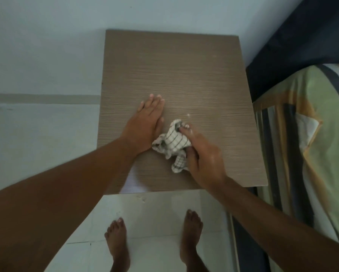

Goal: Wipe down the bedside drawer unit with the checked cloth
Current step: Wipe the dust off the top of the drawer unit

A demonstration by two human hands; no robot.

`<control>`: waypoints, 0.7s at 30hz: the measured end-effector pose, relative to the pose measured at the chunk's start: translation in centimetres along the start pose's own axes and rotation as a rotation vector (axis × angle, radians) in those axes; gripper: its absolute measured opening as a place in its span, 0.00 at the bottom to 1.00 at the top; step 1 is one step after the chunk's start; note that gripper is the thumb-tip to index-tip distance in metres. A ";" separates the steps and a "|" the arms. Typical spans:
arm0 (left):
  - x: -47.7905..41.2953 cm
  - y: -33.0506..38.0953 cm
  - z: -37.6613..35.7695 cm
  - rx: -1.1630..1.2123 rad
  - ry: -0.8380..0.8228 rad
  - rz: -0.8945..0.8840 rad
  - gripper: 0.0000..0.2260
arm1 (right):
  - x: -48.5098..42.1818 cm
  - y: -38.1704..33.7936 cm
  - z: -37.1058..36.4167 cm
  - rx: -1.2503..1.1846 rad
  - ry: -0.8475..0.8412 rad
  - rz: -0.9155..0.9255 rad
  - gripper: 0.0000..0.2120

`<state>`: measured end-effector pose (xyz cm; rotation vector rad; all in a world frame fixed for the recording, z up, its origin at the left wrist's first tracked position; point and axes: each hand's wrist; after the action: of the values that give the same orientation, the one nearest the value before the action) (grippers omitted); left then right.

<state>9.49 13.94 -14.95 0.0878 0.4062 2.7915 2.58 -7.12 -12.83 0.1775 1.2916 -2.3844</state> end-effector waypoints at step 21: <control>-7.1 -14.3 5.3 -0.120 -0.111 0.367 0.28 | -33.1 1.7 -12.6 0.195 -0.028 -0.078 0.17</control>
<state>21.07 26.13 -14.10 0.3174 0.2110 3.1437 32.09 12.43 -11.15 0.1532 1.0709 -2.5694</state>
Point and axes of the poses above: each hand's wrist, its own x-axis away from the middle knuckle, its own z-axis out of the back of the hand, y = z × x, and after that the axes turned 11 degrees about -x, right-handed
